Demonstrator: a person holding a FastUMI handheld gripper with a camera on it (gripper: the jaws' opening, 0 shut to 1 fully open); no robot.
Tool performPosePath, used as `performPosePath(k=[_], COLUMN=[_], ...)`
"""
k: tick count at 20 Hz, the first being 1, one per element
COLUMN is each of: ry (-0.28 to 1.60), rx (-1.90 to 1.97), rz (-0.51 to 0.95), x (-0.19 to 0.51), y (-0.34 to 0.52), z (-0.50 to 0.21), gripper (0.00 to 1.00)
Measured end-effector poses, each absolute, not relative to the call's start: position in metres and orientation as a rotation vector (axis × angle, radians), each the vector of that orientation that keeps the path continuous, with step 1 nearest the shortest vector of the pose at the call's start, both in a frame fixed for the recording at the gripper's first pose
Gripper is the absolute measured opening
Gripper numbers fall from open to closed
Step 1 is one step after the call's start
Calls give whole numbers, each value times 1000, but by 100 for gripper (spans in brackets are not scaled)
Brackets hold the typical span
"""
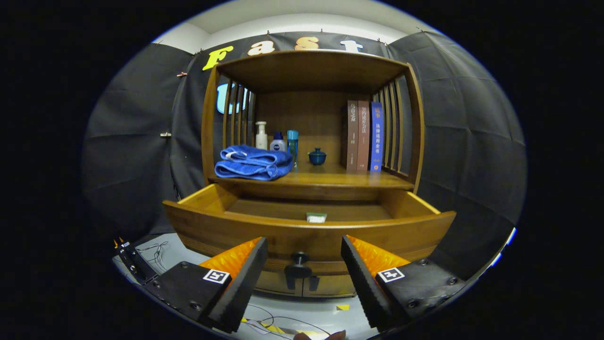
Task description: Pull open the drawer, take out the items inside it, and place them on the countertop above the cabinet.
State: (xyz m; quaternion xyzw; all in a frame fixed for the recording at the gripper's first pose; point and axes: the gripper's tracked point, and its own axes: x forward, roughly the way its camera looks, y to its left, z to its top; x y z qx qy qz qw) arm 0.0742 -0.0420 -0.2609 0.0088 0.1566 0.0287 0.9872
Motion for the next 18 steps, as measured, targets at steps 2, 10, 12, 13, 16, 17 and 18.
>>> performPosePath(k=[2, 10, 12, 13, 16, 17, 18], ry=[301, 374, 412, 422, 453, 464, 475], rx=[-3, 66, 61, 66, 67, 64, 65], rz=[53, 53, 46, 40, 9, 1, -6], x=[77, 121, 134, 141, 159, 162, 165], y=[-50, -59, -65, -67, -77, -81, -83], z=[-235, -177, -176, -175, -180, -184, -186], gripper=[99, 98, 98, 99, 99, 99, 99])
